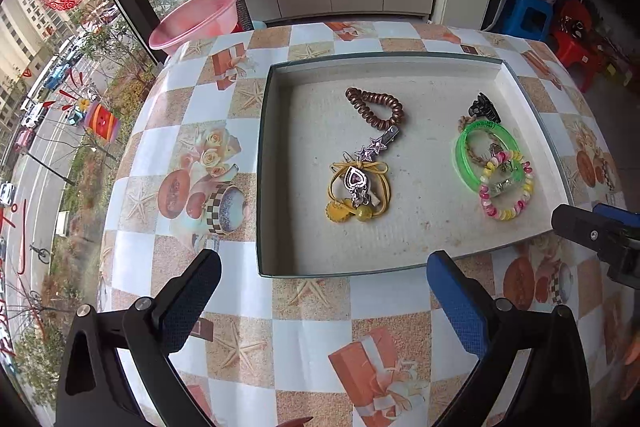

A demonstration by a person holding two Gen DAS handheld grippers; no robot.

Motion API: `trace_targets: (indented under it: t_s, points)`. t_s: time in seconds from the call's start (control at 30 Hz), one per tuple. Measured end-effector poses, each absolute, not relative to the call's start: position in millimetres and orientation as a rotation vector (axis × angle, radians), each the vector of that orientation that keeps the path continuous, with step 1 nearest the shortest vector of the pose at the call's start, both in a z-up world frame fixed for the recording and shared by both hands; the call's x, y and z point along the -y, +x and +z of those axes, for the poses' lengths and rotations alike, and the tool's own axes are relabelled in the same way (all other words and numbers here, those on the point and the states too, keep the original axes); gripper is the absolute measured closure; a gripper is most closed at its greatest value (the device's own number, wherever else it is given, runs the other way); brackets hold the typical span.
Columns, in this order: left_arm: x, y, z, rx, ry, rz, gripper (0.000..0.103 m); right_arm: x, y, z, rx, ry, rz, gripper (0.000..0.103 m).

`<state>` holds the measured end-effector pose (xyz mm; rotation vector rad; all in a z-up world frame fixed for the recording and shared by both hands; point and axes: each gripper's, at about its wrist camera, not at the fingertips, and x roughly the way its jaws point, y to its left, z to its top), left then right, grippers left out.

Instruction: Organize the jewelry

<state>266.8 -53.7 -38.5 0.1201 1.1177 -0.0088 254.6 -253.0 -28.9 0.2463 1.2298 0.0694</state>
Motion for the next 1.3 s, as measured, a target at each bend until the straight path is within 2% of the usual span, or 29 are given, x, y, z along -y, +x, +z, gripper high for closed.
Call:
trace_targets:
  t_s: [0.57,0.87,1.3]
  points:
    - [37.1,169.5,-25.8,-1.054,0.019,-0.030,0.000,243.3,157.9,-3.0,-1.078,0.211,0.004,0.017]
    - [31.7,151.8,-35.3,-1.050,0.004,-0.018,0.000,231.6,123.8,-10.0,-1.010,0.125,-0.031,0.017]
    - [28.1,138.4,-26.1,-0.926,-0.014,-0.015,0.000,217.1,94.7,2.8,-0.805,0.024,-0.017,0.017]
